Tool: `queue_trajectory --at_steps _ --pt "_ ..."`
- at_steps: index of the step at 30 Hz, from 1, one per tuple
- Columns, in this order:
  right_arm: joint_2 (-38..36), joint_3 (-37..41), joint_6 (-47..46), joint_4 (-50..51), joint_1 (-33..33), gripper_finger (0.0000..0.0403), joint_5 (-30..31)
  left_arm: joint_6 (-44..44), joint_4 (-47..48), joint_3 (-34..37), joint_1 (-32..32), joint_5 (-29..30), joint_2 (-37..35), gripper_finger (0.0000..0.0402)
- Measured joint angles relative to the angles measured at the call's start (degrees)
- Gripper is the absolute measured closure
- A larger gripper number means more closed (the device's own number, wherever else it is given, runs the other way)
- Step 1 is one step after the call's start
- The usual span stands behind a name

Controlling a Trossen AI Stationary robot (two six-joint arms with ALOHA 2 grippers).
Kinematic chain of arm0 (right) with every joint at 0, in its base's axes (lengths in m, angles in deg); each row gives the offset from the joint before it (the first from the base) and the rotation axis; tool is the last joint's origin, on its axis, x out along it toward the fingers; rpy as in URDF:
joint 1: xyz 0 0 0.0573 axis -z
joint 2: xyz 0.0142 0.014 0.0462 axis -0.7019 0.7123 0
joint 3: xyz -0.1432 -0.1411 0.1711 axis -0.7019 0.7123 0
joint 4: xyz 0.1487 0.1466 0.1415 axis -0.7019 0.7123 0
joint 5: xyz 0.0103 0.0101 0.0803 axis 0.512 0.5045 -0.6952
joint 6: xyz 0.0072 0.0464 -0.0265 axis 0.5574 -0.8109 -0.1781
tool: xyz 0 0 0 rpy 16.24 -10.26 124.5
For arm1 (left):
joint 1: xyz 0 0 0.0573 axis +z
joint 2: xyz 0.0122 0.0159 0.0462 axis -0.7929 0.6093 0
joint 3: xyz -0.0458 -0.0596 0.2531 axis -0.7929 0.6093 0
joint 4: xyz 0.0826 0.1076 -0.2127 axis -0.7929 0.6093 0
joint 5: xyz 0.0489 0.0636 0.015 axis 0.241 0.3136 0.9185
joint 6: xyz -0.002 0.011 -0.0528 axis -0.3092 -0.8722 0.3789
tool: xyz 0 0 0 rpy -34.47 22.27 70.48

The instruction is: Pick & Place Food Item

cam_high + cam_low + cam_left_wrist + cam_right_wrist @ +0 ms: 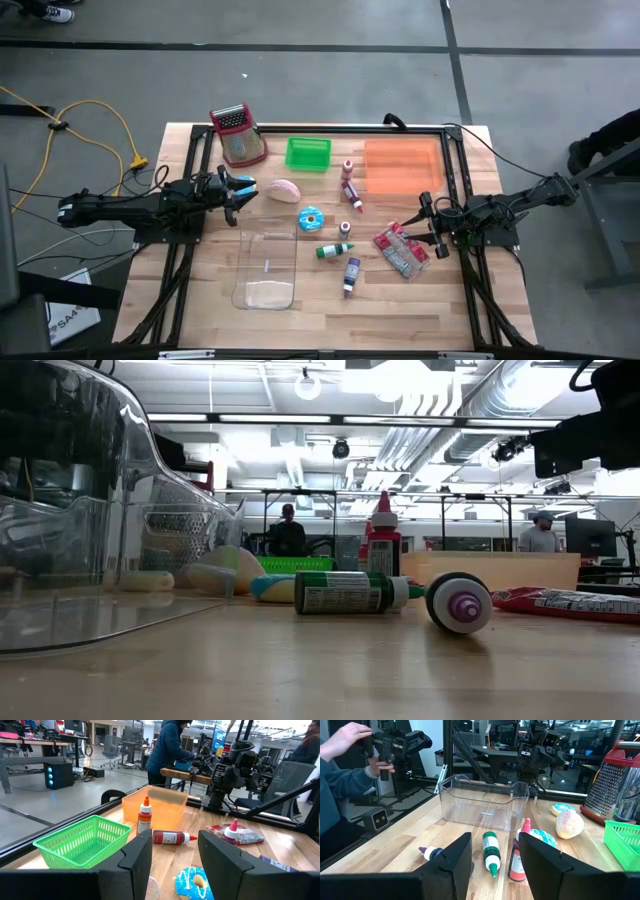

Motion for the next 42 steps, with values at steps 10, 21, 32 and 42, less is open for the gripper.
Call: queue_trajectory --at_steps 10,21,32,42 --pt "0.0 0.0 0.0 0.0 0.0 0.0251 0.0 0.0 0.0 0.0 0.0 0.0 0.0 0.0248" --pt "0.0 0.0 0.0 0.0 0.0 0.0251 0.0 2.7 0.0 -0.3 0.0 -2.1 0.4 0.0248" --pt "0.0 0.0 0.0 0.0 0.0 0.0251 0.0 2.0 -0.1 -5.4 -0.5 -3.6 6.4 0.0248" --pt "0.0 0.0 0.0 0.0 0.0 0.0251 0.0 -0.6 0.1 -14.6 -2.4 -3.6 17.9 0.0248"
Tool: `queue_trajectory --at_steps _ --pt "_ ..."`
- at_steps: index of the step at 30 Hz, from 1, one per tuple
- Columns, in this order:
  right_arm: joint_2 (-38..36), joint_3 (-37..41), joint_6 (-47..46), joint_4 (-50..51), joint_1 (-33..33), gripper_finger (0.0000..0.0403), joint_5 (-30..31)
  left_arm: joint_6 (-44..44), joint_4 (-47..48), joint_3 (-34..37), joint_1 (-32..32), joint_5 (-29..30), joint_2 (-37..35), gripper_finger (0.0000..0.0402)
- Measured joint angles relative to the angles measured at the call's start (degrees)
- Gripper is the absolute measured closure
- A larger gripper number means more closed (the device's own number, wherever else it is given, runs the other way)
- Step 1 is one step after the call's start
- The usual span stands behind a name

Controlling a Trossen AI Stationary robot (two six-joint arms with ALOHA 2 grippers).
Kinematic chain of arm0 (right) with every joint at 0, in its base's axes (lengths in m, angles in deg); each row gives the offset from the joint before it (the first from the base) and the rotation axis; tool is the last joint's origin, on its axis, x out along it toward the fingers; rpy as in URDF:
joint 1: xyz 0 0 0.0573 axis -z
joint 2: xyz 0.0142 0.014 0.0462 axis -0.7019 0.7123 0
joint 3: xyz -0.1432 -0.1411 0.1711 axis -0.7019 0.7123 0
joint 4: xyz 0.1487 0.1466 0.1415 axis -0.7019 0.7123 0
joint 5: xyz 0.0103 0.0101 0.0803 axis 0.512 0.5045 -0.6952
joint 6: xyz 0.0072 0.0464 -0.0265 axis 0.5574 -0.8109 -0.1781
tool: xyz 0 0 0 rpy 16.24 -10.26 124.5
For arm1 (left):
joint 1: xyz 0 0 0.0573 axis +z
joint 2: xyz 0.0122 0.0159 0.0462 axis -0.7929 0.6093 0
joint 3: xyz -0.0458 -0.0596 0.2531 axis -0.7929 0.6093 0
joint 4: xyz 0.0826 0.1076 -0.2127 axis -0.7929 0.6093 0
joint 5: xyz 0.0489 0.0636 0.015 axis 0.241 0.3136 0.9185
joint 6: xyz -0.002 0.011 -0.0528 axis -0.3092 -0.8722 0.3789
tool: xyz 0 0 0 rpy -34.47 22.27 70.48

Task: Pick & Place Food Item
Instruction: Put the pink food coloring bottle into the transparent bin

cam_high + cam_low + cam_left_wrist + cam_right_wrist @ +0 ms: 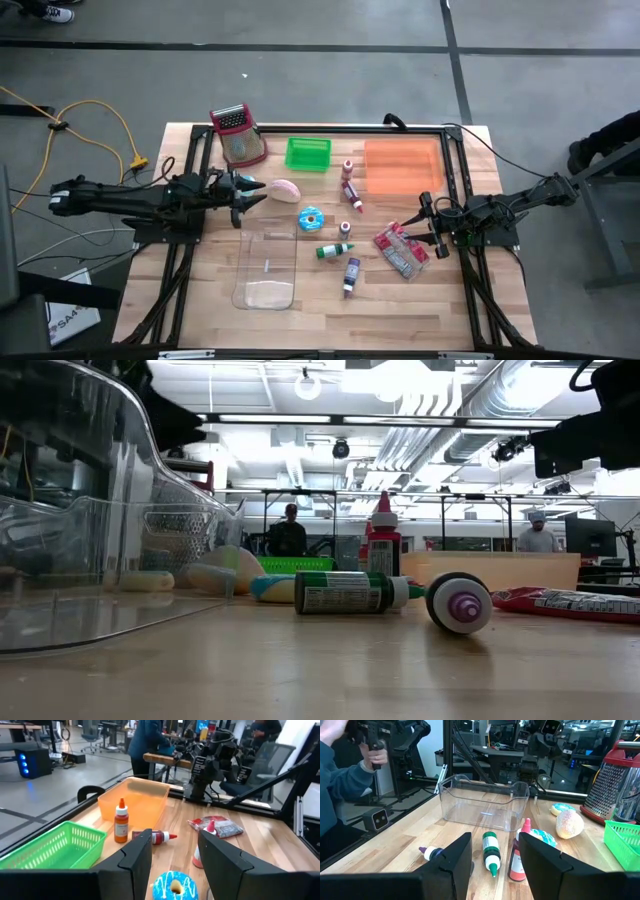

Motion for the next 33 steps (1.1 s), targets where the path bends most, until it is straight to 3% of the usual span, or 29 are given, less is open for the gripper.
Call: queue_trajectory --at_steps 16,33 --pt "0.0 0.0 0.0 0.0 0.0 0.0251 0.0 -4.3 1.1 -18.2 -1.6 -1.8 24.0 0.0248" --pt "0.0 0.0 0.0 0.1 0.0 0.0251 0.0 -8.8 16.1 -39.2 -1.6 -2.2 42.5 0.0248"
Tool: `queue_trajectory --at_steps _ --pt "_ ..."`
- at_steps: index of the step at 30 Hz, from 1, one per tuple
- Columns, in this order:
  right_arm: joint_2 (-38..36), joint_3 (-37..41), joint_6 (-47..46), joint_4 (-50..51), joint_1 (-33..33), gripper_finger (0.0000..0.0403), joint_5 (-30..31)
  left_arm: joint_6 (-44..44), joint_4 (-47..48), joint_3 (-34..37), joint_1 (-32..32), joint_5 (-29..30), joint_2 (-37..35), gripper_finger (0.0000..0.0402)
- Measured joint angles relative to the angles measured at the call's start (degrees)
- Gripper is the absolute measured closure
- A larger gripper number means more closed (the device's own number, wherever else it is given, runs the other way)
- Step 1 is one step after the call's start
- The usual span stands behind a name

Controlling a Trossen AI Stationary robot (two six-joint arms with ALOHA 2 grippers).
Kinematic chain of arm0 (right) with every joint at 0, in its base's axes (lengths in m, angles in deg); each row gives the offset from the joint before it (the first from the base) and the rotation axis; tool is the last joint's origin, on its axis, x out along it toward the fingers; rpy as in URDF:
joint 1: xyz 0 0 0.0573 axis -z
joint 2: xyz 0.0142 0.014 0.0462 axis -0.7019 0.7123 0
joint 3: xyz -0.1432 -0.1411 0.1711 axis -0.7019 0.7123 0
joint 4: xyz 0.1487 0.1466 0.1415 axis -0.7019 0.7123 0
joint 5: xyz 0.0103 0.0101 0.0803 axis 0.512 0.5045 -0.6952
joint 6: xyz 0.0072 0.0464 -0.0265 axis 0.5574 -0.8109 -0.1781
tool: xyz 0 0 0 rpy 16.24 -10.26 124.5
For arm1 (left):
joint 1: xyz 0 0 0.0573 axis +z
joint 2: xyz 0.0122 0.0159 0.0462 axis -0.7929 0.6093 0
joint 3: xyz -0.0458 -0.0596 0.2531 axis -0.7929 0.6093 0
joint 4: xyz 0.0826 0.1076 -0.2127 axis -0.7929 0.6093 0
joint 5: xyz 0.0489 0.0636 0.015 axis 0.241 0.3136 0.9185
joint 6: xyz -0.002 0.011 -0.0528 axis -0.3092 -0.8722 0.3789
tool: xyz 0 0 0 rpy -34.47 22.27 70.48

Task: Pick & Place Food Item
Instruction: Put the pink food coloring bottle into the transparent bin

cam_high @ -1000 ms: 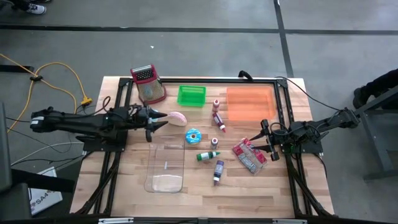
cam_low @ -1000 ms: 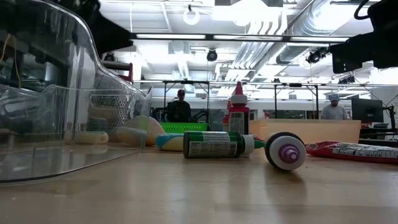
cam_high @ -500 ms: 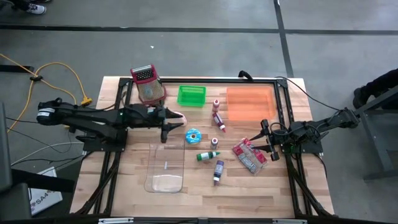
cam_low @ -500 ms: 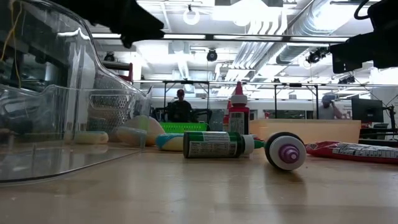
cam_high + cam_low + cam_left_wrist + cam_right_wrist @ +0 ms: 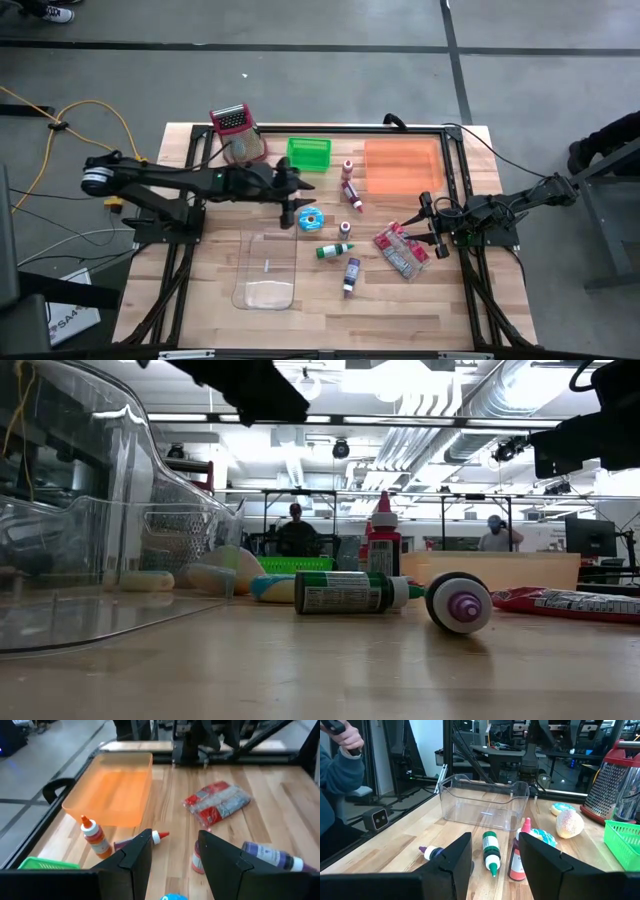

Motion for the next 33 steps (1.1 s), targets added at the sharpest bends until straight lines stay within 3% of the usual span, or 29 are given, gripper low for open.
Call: queue_trajectory --at_steps 10,33 --pt "0.0 0.0 0.0 0.8 0.0 0.0251 0.0 -0.9 -0.4 -5.1 -1.9 -0.6 8.4 0.0248" --pt "0.0 0.0 0.0 1.1 0.0 0.0251 0.0 0.0 -2.9 -8.9 -4.7 0.0 21.2 0.0248"
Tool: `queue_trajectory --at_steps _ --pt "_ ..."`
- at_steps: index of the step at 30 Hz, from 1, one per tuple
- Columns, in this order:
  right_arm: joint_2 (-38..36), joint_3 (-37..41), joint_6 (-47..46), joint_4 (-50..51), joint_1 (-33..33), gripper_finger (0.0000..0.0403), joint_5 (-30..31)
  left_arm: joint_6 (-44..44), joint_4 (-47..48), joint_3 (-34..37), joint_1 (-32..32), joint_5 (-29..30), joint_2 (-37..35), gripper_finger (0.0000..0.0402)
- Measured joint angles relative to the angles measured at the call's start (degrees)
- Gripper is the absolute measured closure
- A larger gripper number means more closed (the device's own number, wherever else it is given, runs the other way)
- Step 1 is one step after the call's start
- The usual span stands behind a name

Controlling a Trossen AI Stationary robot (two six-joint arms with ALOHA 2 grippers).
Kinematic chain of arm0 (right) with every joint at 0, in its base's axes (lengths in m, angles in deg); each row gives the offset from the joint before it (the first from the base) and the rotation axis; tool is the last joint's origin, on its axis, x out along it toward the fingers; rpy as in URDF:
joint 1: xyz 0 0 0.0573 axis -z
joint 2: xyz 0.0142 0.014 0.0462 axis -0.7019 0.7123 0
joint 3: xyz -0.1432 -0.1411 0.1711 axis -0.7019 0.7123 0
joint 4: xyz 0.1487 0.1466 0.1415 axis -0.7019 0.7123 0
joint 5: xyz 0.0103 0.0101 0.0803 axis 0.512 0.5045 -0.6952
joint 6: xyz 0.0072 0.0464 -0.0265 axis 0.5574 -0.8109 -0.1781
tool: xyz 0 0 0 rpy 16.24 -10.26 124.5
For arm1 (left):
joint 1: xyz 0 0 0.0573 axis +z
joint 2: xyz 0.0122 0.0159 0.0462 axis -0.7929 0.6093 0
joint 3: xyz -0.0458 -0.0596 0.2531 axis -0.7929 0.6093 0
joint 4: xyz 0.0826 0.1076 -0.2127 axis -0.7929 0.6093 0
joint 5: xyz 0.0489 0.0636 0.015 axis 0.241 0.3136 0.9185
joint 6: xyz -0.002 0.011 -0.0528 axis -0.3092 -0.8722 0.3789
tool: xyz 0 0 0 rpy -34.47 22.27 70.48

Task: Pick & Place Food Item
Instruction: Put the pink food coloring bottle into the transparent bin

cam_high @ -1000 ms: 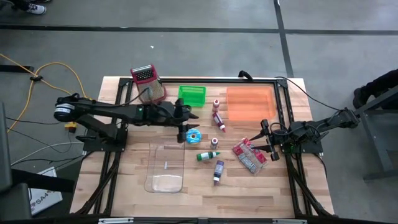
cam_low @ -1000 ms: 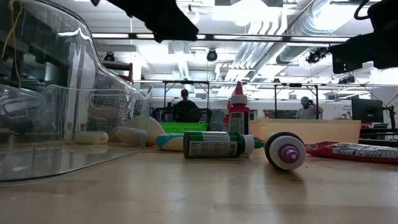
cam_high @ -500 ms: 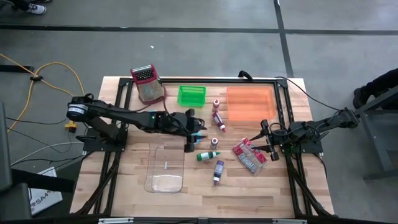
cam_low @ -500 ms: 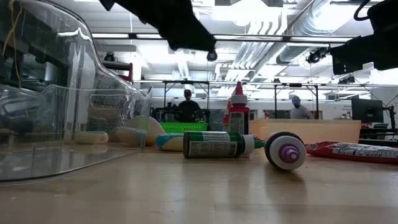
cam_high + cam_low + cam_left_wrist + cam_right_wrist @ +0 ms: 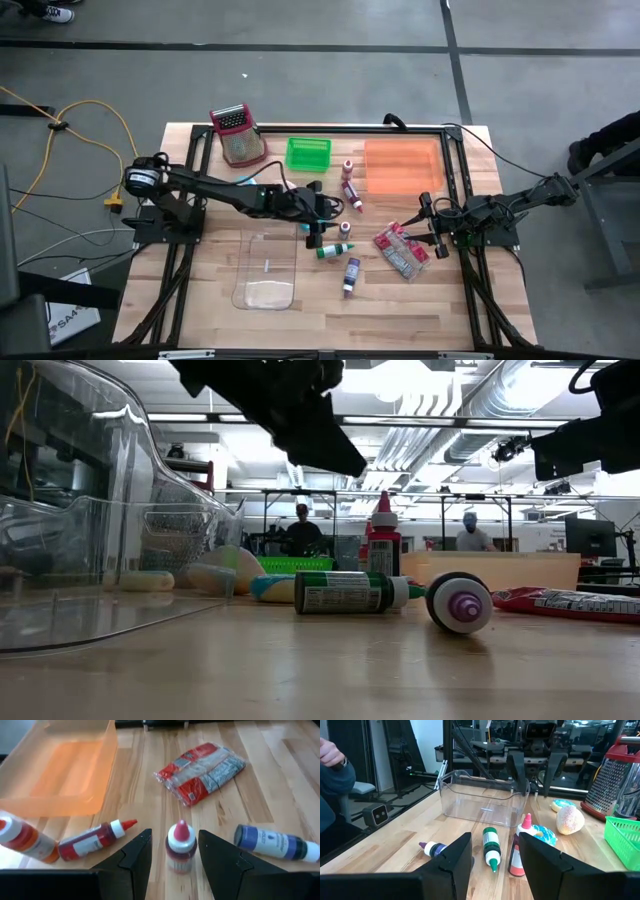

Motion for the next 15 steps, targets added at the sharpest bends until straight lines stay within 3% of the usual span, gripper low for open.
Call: queue_trajectory --at_steps 7,15 --pt "0.0 0.0 0.0 0.0 0.0 0.0251 0.0 0.0 0.2 -1.5 0.0 0.0 2.4 0.0248" --pt "0.0 0.0 0.0 0.0 0.0 0.0251 0.0 -0.9 12.1 -8.7 0.7 -0.8 2.5 0.0248"
